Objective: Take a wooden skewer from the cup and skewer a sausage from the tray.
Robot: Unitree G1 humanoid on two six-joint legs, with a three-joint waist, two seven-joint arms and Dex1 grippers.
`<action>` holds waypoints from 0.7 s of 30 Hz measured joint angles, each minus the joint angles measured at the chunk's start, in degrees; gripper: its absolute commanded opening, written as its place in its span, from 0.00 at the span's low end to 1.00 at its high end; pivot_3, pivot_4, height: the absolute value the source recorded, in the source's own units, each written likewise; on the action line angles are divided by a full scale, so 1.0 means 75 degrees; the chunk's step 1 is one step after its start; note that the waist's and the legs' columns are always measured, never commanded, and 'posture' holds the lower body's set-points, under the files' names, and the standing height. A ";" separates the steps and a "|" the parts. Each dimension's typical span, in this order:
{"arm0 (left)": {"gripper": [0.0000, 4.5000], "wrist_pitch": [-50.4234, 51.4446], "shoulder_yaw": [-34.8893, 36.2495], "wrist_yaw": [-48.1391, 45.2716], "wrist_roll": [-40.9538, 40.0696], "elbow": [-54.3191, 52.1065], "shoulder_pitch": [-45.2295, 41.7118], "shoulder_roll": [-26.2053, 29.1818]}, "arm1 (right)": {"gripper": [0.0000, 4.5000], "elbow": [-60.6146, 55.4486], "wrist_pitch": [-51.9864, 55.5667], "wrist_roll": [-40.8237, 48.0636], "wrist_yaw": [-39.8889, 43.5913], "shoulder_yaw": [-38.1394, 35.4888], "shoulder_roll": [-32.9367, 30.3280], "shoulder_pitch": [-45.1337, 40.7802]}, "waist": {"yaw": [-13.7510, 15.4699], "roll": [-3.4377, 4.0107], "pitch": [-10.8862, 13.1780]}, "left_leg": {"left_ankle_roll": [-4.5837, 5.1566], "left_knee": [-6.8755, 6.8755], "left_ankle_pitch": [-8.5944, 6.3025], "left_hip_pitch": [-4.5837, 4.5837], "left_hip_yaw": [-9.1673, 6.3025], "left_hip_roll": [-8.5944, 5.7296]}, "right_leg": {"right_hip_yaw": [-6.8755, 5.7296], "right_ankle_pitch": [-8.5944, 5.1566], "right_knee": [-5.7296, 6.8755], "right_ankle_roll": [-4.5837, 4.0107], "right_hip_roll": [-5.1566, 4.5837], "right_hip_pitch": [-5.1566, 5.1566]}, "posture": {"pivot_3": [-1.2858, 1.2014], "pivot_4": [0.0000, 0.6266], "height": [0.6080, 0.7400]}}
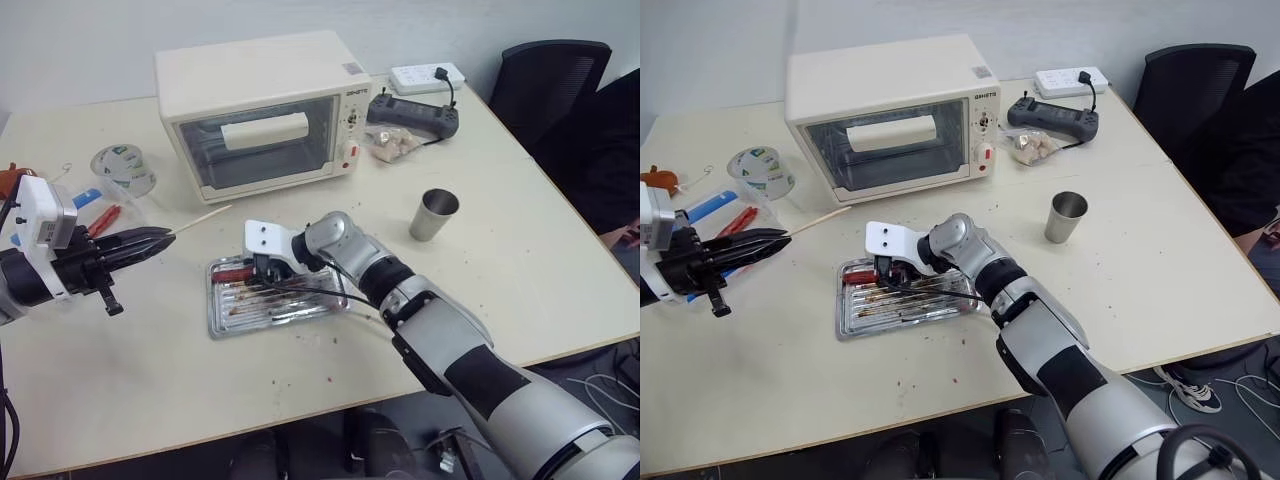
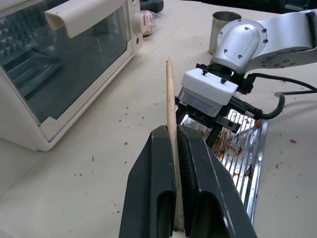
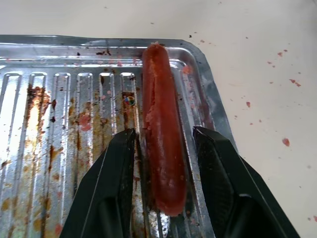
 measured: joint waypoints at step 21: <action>0.00 -0.0082 -0.0361 0.0030 0.0020 0.0221 -0.0444 -0.0016 | 0.15 -0.0232 0.0273 -0.0079 0.0440 -0.0372 0.0068 0.0105 | 0.0002 0.0000 0.0000 | -0.0003 0.0001 0.0002 0.0003 0.0001 -0.0001 | 0.0001 0.0000 0.0006 -0.0001 0.0004 0.0000 | 0.52 0.24 1.00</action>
